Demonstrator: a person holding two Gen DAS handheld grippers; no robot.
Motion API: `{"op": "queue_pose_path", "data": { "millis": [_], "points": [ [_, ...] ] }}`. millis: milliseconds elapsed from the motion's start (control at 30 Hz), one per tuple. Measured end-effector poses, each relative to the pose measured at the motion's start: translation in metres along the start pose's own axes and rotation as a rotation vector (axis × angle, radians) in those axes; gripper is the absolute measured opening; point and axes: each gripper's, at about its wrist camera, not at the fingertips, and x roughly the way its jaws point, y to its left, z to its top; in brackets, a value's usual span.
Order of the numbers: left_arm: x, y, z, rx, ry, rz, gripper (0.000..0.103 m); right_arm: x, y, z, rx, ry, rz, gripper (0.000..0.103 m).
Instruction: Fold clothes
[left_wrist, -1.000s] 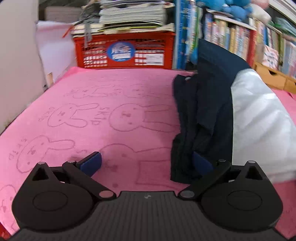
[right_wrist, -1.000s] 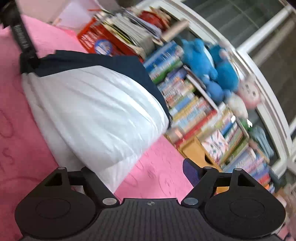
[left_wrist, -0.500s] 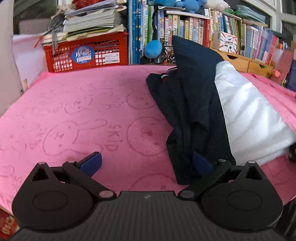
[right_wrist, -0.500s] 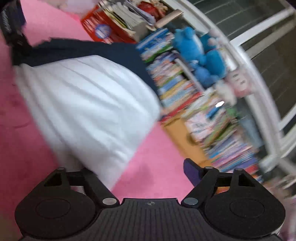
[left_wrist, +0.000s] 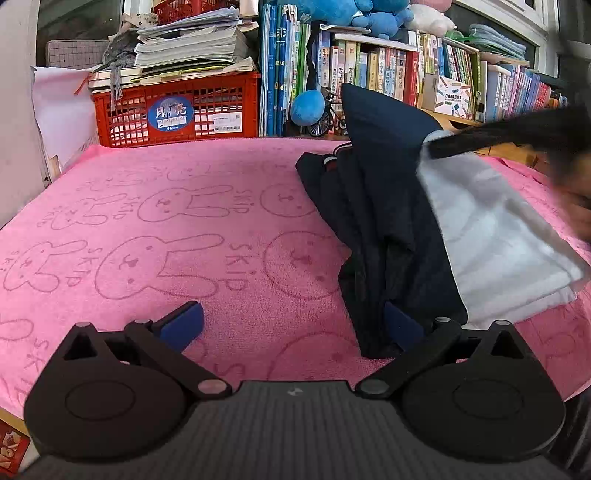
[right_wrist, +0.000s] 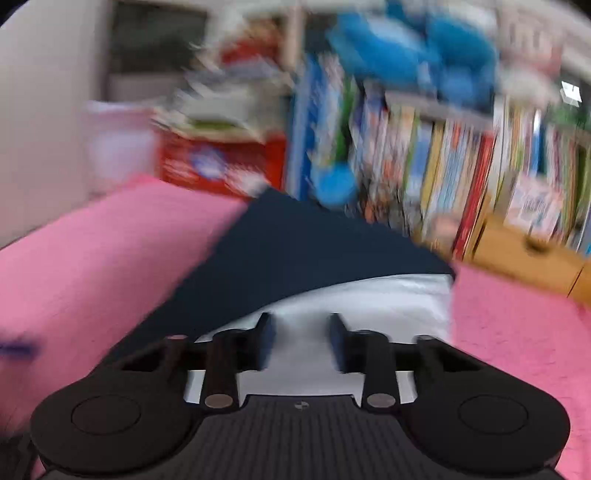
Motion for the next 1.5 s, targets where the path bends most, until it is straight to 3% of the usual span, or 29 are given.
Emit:
{"op": "queue_pose_path", "data": {
  "millis": [67,133,267,367,433,467,533,667,733,800,900,1033,1067,1100,1167,1233,1267,1333,1367,1433,1500],
  "points": [
    [-0.001,0.002,-0.001,-0.008,-0.005,-0.001,0.103,0.033,0.022,0.01,-0.048,0.02,-0.002,0.029],
    [-0.003,0.006,-0.001,-0.018,-0.007,-0.005,0.103,0.066,0.045,0.02,-0.097,0.039,-0.005,0.01],
    [-0.01,0.017,0.001,-0.073,0.002,-0.021,0.103,0.095,0.06,0.035,-0.132,0.041,-0.011,0.009],
    [-0.022,0.029,0.01,-0.128,-0.025,0.015,0.103,0.076,0.045,0.03,-0.021,0.027,0.211,0.013],
    [-0.032,0.033,0.019,-0.148,-0.074,0.03,0.103,0.054,0.029,0.024,0.074,-0.015,0.358,0.033],
    [-0.037,0.033,0.024,-0.152,-0.105,0.024,0.103,0.042,0.025,0.021,0.082,-0.044,0.371,0.035],
    [-0.043,0.027,0.036,-0.145,-0.153,-0.01,0.103,0.012,0.021,0.014,0.075,-0.096,0.357,0.036],
    [-0.039,0.001,0.055,-0.106,-0.196,-0.048,0.103,-0.047,-0.003,-0.01,0.121,-0.149,0.199,0.036],
    [-0.035,-0.013,0.06,-0.095,-0.197,-0.061,0.103,-0.064,-0.019,-0.027,0.153,-0.12,0.088,0.037],
    [-0.028,-0.027,0.061,-0.083,-0.192,-0.07,0.103,-0.064,-0.021,-0.048,0.137,-0.016,0.083,0.037],
    [-0.02,-0.047,0.056,-0.042,-0.186,-0.079,0.103,-0.072,0.01,-0.086,0.032,0.042,0.16,0.038],
    [0.001,-0.063,0.043,0.047,-0.126,-0.019,0.103,-0.09,0.022,-0.097,0.027,0.073,0.464,0.037],
    [0.008,-0.064,0.037,0.067,-0.097,0.016,0.103,-0.096,0.018,-0.097,0.035,0.072,0.503,0.037],
    [0.014,-0.059,0.031,0.062,-0.074,0.04,0.103,-0.101,0.012,-0.098,0.041,0.069,0.525,0.041],
    [0.023,-0.041,0.022,-0.005,-0.024,-0.003,0.103,-0.108,-0.008,-0.098,0.06,0.051,0.51,0.045],
    [0.024,-0.032,0.015,-0.017,-0.021,-0.028,0.103,-0.108,-0.037,-0.096,0.164,0.001,0.478,0.053],
    [0.023,-0.033,0.013,0.003,-0.026,-0.021,0.103,-0.107,-0.059,-0.094,0.266,-0.025,0.465,0.057],
    [0.023,-0.034,0.01,0.016,-0.038,-0.011,0.103,-0.096,-0.109,-0.091,0.535,-0.084,0.39,0.078],
    [0.023,-0.034,0.009,0.016,-0.042,-0.01,0.103,-0.087,-0.128,-0.091,0.644,-0.089,0.341,0.082],
    [0.024,-0.033,0.008,0.014,-0.045,-0.018,0.103,-0.059,-0.157,-0.089,0.788,-0.069,0.321,0.083],
    [0.022,-0.031,0.005,0.021,-0.049,-0.027,0.103,-0.025,-0.164,-0.081,0.824,-0.009,0.389,0.083]
  ]
}}
